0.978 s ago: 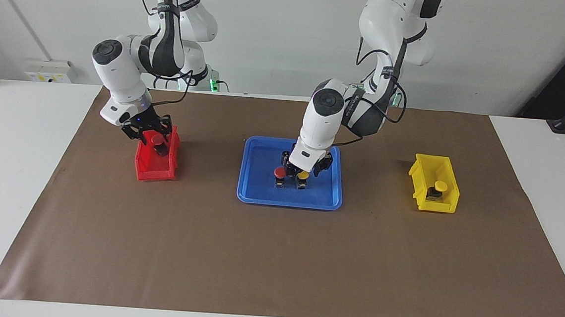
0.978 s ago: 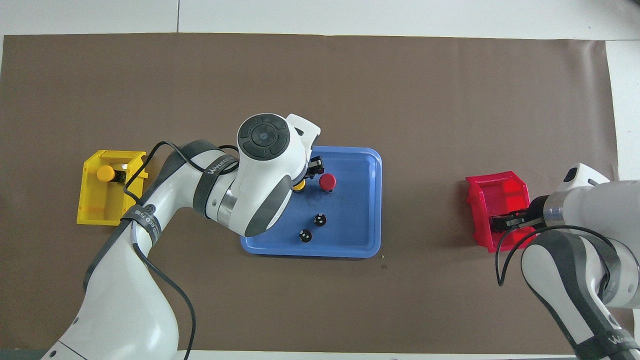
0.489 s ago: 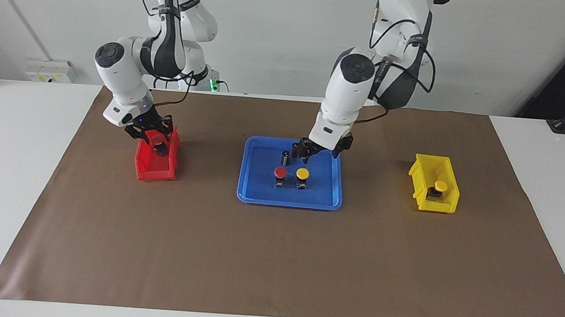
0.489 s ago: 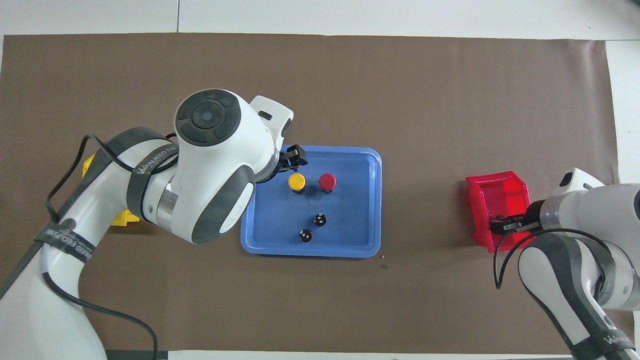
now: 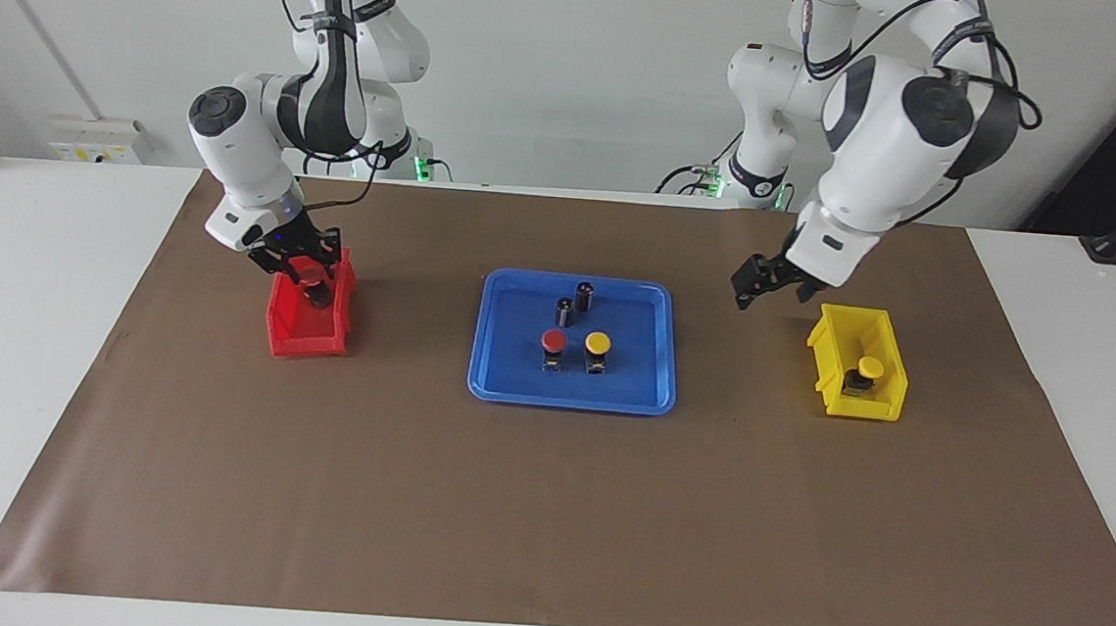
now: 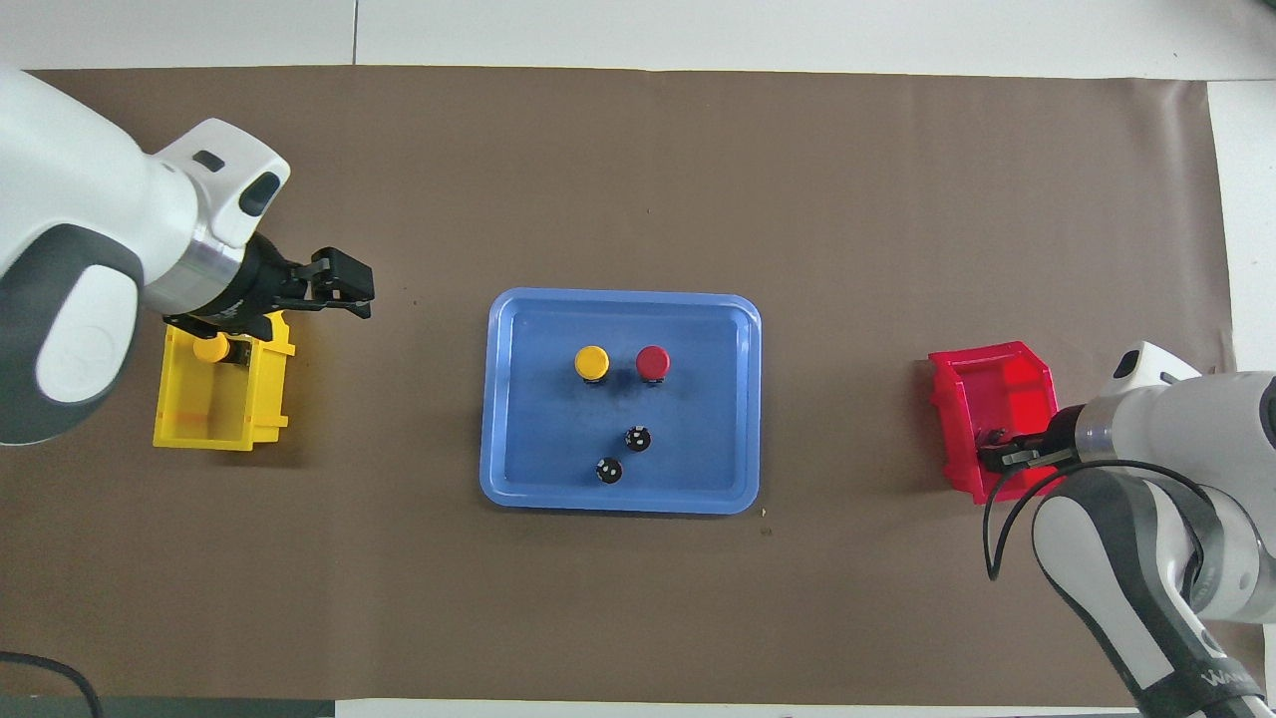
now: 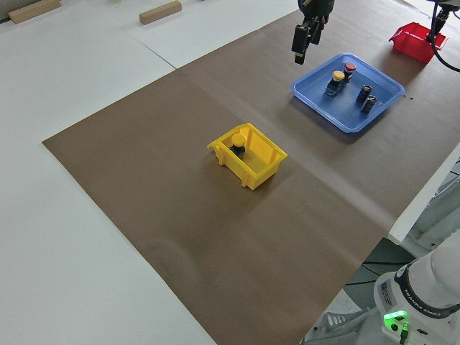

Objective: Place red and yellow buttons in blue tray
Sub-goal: 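Return the left gripper to the yellow holder while the right gripper lifts red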

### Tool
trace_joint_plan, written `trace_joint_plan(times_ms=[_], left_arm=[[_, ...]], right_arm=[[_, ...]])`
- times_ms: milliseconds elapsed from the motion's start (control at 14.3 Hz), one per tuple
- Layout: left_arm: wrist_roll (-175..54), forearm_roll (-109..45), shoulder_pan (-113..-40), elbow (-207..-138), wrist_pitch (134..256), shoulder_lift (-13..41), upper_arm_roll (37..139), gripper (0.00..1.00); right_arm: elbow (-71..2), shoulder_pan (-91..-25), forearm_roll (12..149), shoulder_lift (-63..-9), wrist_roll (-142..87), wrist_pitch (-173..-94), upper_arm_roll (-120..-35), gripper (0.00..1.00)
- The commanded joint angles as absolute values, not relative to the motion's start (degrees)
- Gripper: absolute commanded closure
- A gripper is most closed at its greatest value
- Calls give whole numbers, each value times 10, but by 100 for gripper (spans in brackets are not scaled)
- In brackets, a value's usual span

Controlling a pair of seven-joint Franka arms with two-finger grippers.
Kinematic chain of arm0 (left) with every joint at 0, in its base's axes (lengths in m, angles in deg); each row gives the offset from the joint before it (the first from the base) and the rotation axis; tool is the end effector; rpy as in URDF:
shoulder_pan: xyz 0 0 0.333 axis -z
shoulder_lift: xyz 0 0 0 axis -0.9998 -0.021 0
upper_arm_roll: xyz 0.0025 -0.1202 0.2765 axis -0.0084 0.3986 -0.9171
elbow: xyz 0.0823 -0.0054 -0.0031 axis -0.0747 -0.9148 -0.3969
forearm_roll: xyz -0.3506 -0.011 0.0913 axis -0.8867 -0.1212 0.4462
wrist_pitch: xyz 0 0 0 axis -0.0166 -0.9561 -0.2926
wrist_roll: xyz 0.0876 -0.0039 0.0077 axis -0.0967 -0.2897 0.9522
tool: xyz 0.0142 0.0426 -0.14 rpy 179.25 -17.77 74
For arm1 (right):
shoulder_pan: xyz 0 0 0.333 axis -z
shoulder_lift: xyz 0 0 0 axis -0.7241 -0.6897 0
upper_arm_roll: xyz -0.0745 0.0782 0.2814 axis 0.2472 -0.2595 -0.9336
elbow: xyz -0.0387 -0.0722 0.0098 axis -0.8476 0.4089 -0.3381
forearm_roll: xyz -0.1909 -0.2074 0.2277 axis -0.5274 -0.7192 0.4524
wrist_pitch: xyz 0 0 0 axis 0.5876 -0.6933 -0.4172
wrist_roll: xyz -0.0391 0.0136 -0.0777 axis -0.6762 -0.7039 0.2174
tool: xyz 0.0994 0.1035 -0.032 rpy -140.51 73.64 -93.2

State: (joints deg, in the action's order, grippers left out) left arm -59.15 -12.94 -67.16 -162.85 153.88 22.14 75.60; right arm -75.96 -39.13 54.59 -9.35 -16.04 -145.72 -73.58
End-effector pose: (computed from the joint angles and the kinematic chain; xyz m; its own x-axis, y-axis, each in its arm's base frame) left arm 0.5136 -0.1295 0.4944 0.9924 0.0797 -0.0937 0.0865 -0.9938 0.0701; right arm 0.4139 -0.0274 0.3138 0.9753 0.2180 -0.0367 0.2155 -0.9745 -0.0625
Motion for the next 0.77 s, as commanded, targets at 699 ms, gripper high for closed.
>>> trace_joint_plan(times_ms=[699], left_arm=[[-812,-87,-799,-1644,1531,262,764,0]], right_arm=[[-512,-471,559,-151,-313,-1251,-746,80]])
